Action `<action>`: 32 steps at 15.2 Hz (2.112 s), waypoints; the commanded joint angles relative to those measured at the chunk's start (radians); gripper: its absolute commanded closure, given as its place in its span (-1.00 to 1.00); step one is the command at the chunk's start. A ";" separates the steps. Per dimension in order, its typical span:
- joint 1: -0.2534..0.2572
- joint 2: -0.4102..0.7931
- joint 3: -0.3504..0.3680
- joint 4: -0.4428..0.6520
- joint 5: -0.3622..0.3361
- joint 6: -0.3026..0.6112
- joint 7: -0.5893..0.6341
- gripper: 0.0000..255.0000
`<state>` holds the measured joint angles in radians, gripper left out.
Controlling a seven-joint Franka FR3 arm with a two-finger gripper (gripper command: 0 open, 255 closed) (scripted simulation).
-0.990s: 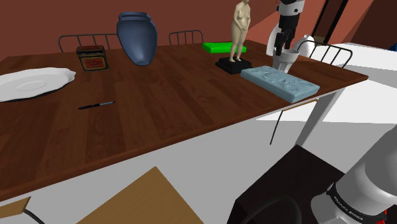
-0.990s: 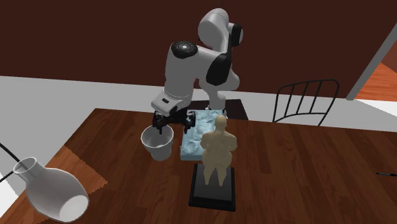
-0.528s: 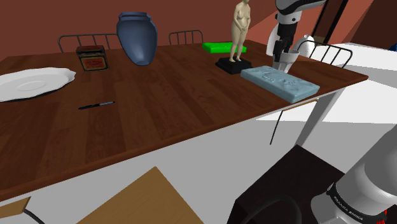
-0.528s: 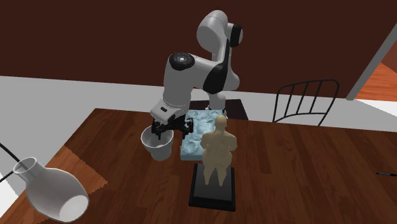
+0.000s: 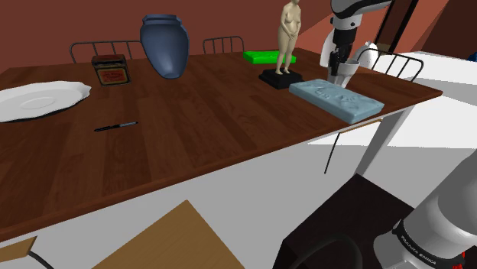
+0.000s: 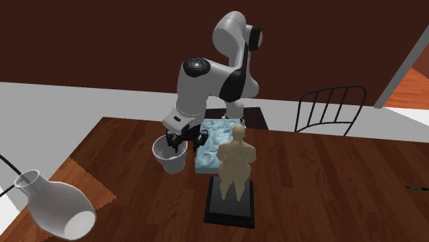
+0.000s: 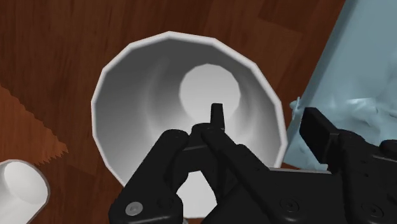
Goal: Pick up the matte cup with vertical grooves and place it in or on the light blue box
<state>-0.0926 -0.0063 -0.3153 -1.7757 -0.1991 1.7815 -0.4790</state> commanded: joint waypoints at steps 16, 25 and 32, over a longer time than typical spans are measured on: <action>0.001 0.007 0.001 0.102 0.005 -0.093 -0.017 1.00; -0.001 0.036 0.000 0.257 0.016 -0.218 -0.044 1.00; -0.006 0.076 -0.004 0.402 0.027 -0.322 -0.070 1.00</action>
<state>-0.0970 0.0608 -0.3186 -1.3999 -0.1743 1.4759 -0.5445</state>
